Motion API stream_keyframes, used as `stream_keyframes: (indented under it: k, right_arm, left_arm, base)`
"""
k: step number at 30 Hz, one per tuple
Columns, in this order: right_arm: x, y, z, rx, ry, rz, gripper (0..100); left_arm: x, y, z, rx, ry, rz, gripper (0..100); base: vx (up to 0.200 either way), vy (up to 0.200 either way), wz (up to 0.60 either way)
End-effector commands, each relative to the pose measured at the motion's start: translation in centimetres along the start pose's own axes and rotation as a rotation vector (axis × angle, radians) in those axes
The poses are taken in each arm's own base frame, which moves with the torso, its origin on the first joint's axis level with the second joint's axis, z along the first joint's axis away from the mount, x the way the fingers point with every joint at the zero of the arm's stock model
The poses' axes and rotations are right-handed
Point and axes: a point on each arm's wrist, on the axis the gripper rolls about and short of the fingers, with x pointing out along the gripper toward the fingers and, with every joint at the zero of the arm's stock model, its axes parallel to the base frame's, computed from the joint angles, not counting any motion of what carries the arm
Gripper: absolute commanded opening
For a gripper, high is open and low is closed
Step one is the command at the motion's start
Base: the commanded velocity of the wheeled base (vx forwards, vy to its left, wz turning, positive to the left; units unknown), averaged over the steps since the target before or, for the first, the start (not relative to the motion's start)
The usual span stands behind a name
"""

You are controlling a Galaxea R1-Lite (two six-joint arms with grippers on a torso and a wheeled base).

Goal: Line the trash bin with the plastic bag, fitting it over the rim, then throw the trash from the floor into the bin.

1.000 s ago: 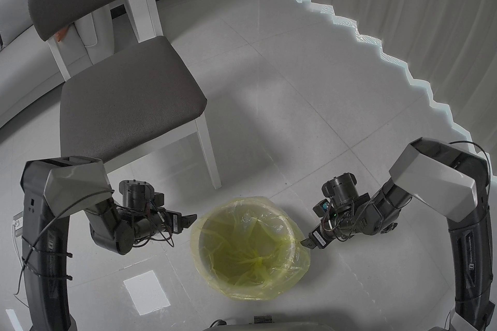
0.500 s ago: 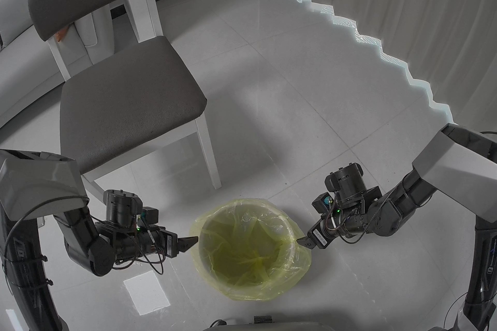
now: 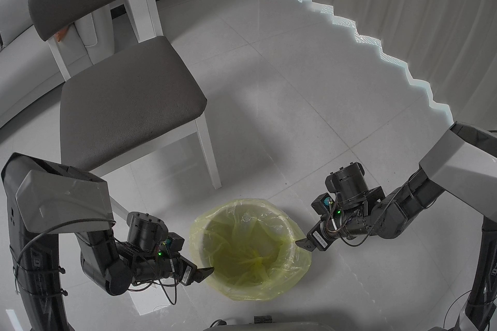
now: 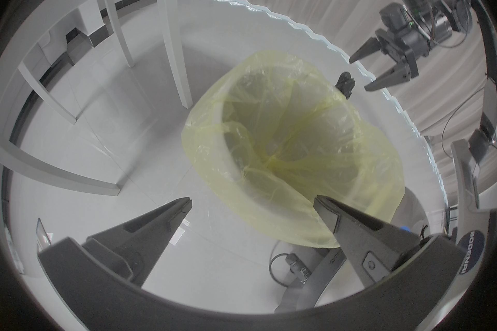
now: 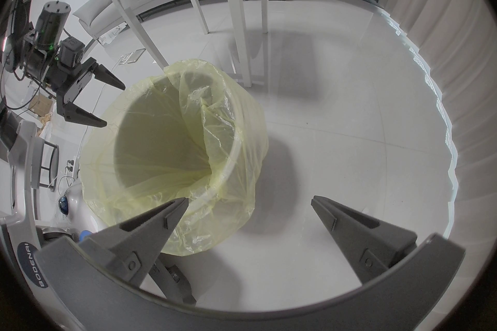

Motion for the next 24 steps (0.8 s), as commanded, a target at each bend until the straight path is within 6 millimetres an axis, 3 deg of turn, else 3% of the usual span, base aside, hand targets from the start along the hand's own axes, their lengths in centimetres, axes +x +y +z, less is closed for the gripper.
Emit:
stream_keyframes:
  k: [1,10,21,24]
  right_arm:
    - [-0.1,-0.8,-0.5,0.011,0.011,-0.011,100]
    - [-1.0,-2.5,-1.2,0.050,0.016,-0.040,100]
    - [-1.4,-7.1,-3.1,0.159,0.043,-0.118,100]
    - [-1.7,-8.7,-3.9,0.198,0.052,-0.142,100]
  left_arm:
    - [0.3,0.4,-1.0,-0.001,0.040,0.009,100]
    - [0.6,3.3,-3.0,0.083,0.115,0.096,100]
    - [0.1,2.8,-3.2,0.083,0.084,0.085,100]
    - [-0.9,2.4,-2.9,0.034,0.037,0.057,100]
  base:
    - [0.000,0.000,0.00]
    - [0.000,0.000,0.00]
    - [0.000,0.000,0.00]
    - [0.000,0.000,0.00]
